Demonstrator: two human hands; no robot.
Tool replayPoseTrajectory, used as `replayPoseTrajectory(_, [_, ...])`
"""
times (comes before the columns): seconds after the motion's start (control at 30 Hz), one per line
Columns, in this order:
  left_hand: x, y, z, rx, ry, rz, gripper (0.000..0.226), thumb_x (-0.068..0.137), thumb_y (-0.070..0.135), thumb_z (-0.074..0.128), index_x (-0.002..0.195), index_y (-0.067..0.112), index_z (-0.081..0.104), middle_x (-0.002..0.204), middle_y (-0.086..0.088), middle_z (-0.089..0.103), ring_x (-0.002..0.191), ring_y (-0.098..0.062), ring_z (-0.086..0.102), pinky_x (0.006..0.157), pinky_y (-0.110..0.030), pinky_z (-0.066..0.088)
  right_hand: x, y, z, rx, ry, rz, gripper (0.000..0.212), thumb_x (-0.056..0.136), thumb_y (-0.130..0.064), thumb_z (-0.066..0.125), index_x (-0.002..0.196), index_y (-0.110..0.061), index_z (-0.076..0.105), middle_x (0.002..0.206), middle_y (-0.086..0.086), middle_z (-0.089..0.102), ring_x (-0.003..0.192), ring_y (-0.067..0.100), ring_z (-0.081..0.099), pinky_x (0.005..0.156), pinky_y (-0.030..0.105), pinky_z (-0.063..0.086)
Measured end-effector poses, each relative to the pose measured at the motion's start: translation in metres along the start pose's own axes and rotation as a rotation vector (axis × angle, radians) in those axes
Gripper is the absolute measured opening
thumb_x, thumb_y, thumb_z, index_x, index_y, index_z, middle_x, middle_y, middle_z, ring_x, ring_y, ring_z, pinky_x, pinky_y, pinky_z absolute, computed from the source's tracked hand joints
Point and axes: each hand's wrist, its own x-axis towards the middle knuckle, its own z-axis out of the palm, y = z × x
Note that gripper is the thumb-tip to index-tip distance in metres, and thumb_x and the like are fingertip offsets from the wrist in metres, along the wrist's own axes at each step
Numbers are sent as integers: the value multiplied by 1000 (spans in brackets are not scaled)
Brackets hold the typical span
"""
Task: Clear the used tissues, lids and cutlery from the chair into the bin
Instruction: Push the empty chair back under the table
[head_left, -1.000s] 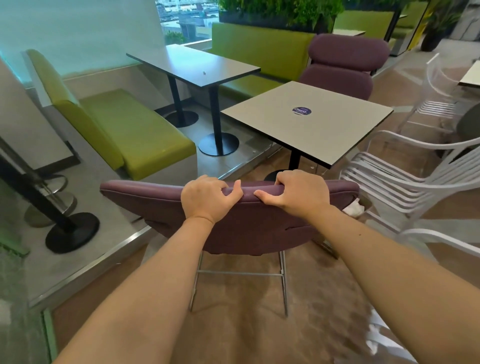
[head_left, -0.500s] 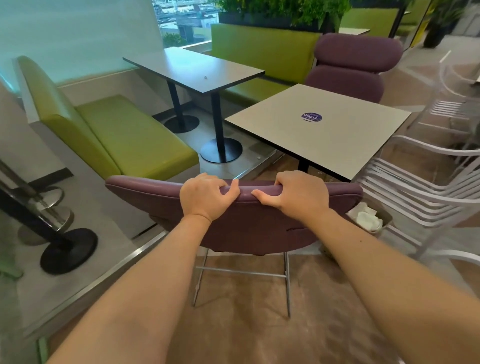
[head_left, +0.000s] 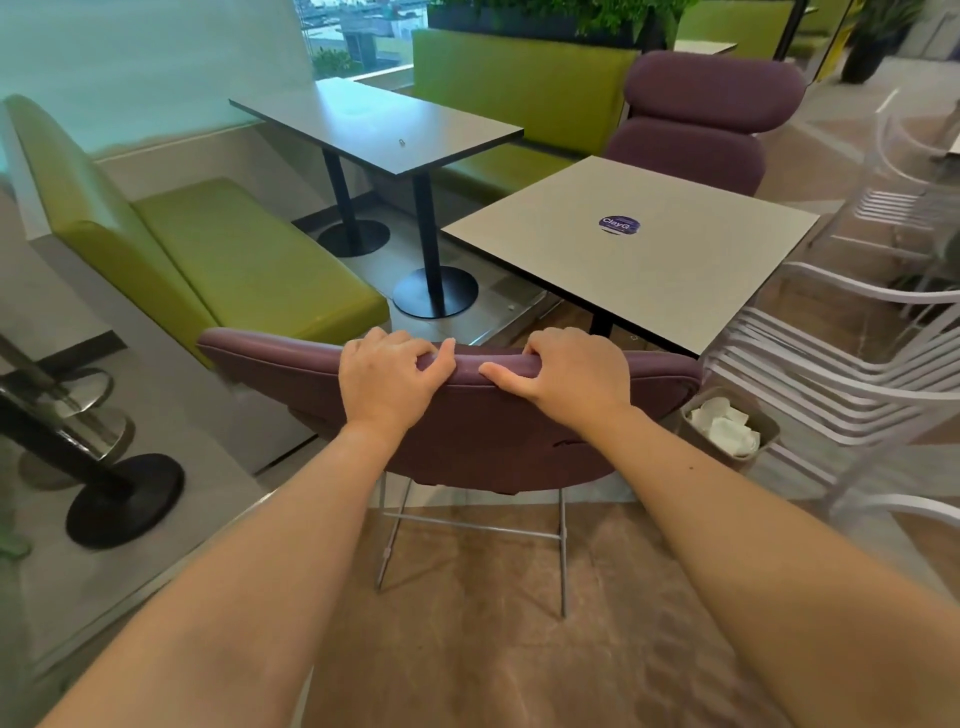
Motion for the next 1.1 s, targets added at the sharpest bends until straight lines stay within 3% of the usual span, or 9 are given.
replayPoseTrajectory(0.1, [-14,14,-2,1,4,-135,48,98,50,35,84,24,73,88,1,68,91,-24,57,101,-42,35,-3,7,-1,48,-23,-59,67,82,-85,28,90,-29,62,82,-11,61,68,8,50,58,25,34])
replayPoseTrajectory(0.2, [-20,34,-6,-27,-82,-260,48,102,46,26,99,27,70,107,4,66,115,-21,50,117,-51,13,-10,17,-7,27,-34,-88,67,79,-86,33,96,-28,63,88,-9,62,74,10,51,64,27,36])
replayPoseTrajectory(0.33, [-17,38,-13,-146,-251,-327,47,102,47,21,110,28,63,127,6,58,132,-18,33,118,-55,-6,-28,34,-8,-56,20,-19,73,79,-88,29,97,-26,64,89,-5,63,82,17,56,73,32,40])
replayPoseTrajectory(0.47, [-14,28,-17,-254,-352,-288,53,80,83,31,94,38,57,112,15,44,131,-17,26,114,-52,-11,-32,29,-8,-32,21,37,73,82,-84,29,103,-22,62,96,-2,61,90,21,54,83,36,41])
replayPoseTrajectory(0.53, [-14,23,-17,-257,-366,-237,58,73,89,35,93,39,56,107,16,39,129,-17,27,114,-53,-10,-29,26,-10,-48,-17,37,74,83,-83,26,105,-21,61,98,-1,61,92,21,55,84,36,41])
replayPoseTrajectory(0.77, [-7,-2,-15,-303,-339,-155,60,70,89,37,92,37,58,104,16,42,125,-14,28,114,-51,-6,-27,4,-6,-94,-7,77,70,84,-83,26,97,-22,58,94,-1,60,89,21,55,82,36,41])
replayPoseTrajectory(1.1, [18,-111,-20,-375,-405,-6,44,75,82,45,88,41,55,100,16,42,122,-11,33,115,-50,2,-20,-111,14,-179,147,248,70,80,-84,39,84,-19,63,81,-3,63,78,20,58,72,34,35])
